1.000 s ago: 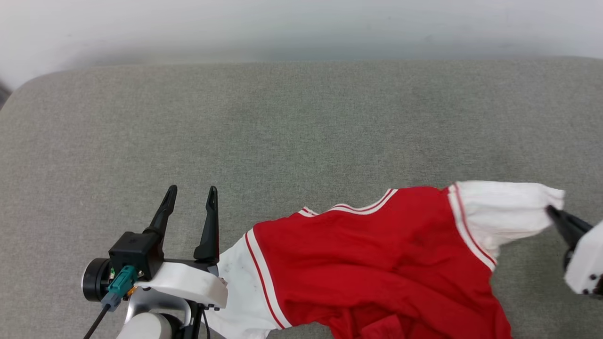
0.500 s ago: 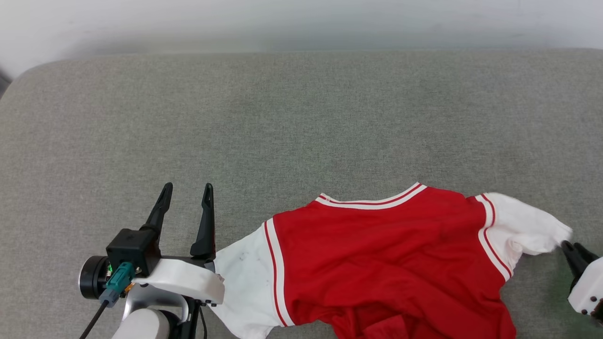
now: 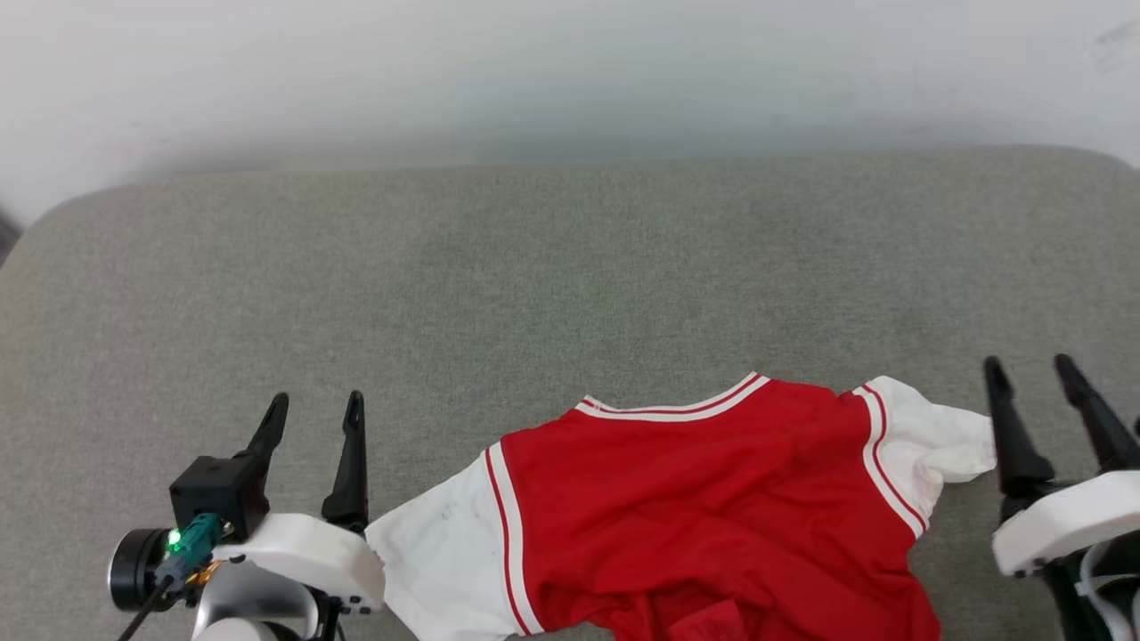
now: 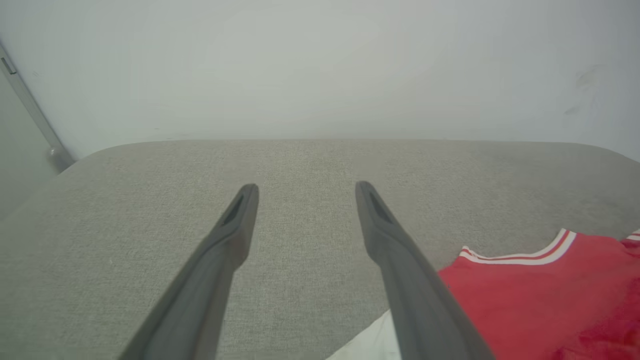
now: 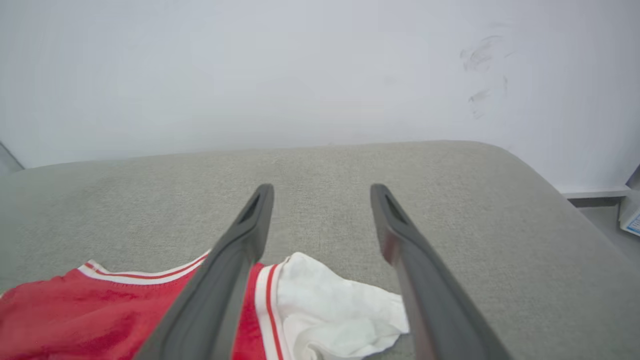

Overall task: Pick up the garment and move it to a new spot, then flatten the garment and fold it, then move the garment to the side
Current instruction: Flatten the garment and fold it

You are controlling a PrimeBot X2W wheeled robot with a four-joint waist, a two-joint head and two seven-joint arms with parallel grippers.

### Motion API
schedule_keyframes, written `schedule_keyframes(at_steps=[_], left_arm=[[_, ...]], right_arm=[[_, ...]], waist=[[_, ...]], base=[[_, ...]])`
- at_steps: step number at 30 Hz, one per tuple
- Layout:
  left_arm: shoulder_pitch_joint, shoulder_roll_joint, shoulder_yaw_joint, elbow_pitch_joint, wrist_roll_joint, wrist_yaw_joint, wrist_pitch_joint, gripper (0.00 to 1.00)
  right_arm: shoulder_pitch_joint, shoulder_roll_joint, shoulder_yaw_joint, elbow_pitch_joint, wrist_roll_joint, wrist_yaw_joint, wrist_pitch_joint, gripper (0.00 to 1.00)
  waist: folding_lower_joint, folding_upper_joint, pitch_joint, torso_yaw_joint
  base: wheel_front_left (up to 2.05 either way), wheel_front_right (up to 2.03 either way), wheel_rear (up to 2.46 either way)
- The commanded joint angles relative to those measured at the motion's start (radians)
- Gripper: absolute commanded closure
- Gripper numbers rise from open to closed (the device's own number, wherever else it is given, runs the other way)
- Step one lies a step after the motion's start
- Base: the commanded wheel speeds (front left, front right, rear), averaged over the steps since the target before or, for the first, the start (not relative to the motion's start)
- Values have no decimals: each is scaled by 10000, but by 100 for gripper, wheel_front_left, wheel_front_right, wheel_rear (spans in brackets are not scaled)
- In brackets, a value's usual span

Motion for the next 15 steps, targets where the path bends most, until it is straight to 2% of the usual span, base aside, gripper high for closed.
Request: schedule_keyframes(at_steps=[1,6,10,15], left_arm=[[213,148,69,-79,-81,82,216,0],[569,565,141,-298,-433,93,1279,0],[677,1101,-88,-435,-846,-176,2822,0],[786,1644,-380,-550,-1434,-419,4719,0]], right_arm=[[288,173,178,-469,-133,-1,-16,0],[1007,692,829,-1841,-450,1,250,0],[1468,1075,1198,-2628,-578,-1,506,0],[1600,1189,1597,-2966,-598,-1,617,0]], waist=[[0,0,-183,-74],[0,0,-394,-213],[0,0,-345,-376],[0,0,-83,-745]], base=[[0,0,0],[0,0,0],[0,0,0],[0,0,0]])
